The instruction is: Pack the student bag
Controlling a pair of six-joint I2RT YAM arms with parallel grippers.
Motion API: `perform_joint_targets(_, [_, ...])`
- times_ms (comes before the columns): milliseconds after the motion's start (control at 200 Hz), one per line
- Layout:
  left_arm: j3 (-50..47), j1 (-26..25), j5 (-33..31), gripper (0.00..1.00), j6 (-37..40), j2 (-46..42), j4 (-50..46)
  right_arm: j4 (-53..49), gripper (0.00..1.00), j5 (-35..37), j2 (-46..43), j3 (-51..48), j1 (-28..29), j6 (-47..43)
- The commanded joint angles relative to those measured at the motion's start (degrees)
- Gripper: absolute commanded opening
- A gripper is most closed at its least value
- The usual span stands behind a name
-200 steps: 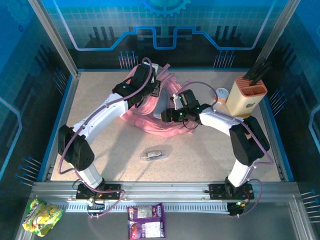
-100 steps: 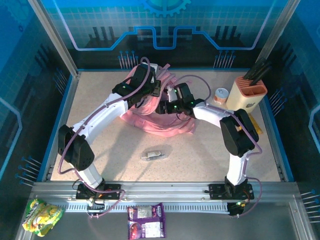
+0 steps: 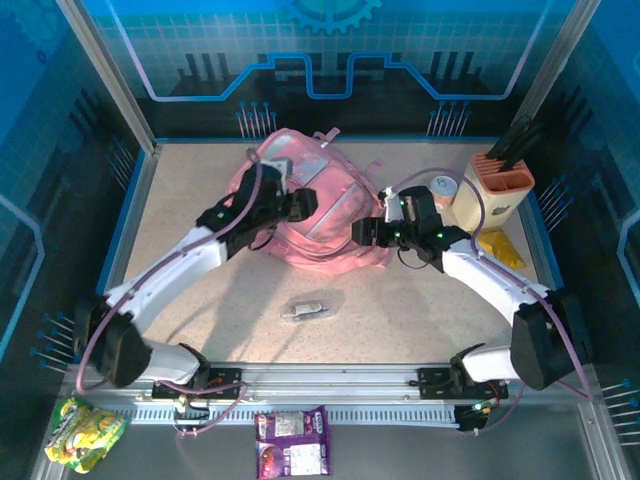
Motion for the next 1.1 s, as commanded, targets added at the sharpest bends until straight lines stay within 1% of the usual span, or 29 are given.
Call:
perform_joint_targets(0, [-6.72, 3.26, -3.51, 0.65, -8.88, -4.79, 3.43, -4.59, 0.71, -3.51, 0.38, -1.51, 1.73, 0.17])
perform_joint_targets(50, [-10.44, 5.32, -3.74, 0.65, -12.43, -6.13, 4.02, -4.27, 0.72, -3.83, 0.68, -1.83, 2.81, 0.86])
perform_joint_targets(110, [-14.14, 8.53, -1.53, 0.65, -16.46, -6.57, 5.53, -3.08, 0.73, -4.15, 1.24, -2.30, 4.11, 2.13])
perform_joint_targets(175, [-16.55, 11.57, 0.78, 0.64, -19.44, -5.98, 7.00, -1.80, 0.73, -4.96, 2.05, -2.66, 4.99, 3.75])
perform_joint_targets(240, [-18.00, 13.26, 0.59, 0.62, -21.83, -4.83, 7.78, -0.53, 0.73, -5.58, 3.09, -2.63, 5.71, 4.72])
perform_joint_targets(345, [-19.44, 15.74, 1.38, 0.57, -24.80, -2.25, 11.01, -0.15, 0.73, -4.89, 4.21, -1.67, 6.58, 5.40])
perform_joint_targets(445, [-20.37, 18.13, 1.91, 0.49, -28.27, 0.10, 13.14, 0.10, 0.73, -5.31, 4.84, -0.89, 6.66, 5.84])
perform_joint_targets(535, [-22.33, 19.10, 3.90, 0.42, -30.86, 2.62, 18.68, -0.87, 0.74, -4.78, 5.18, -0.89, 6.73, 4.90])
perform_joint_targets(680, [-22.58, 19.12, 5.57, 0.36, -34.74, 6.61, 21.63, -1.40, 0.74, -3.68, 4.43, -0.86, 6.65, 5.16])
perform_joint_targets(770, [-22.78, 19.12, 5.35, 0.36, -36.11, 8.20, 23.90, -1.11, 0.75, -3.71, 4.35, -0.93, 6.48, 5.02])
perform_joint_targets(870, [-22.76, 19.09, 5.64, 0.33, -38.04, 10.02, 25.35, -1.90, 0.75, -3.80, 4.79, -0.90, 6.12, 4.55])
perform_joint_targets(1000, [-22.62, 19.12, 4.20, 0.35, -40.12, 12.04, 26.95, -0.81, 0.76, -4.24, 4.79, -0.87, 5.85, 5.08])
perform_joint_targets(1071, [-22.47, 18.87, 5.37, 0.35, -40.99, 13.75, 30.43, -0.50, 0.76, -4.20, 5.18, -0.93, 5.76, 4.99])
perform_joint_targets(1096, [-22.34, 18.74, 5.91, 0.35, -41.64, 14.49, 31.64, -0.55, 0.76, -4.07, 5.39, 0.84, 5.76, 5.00])
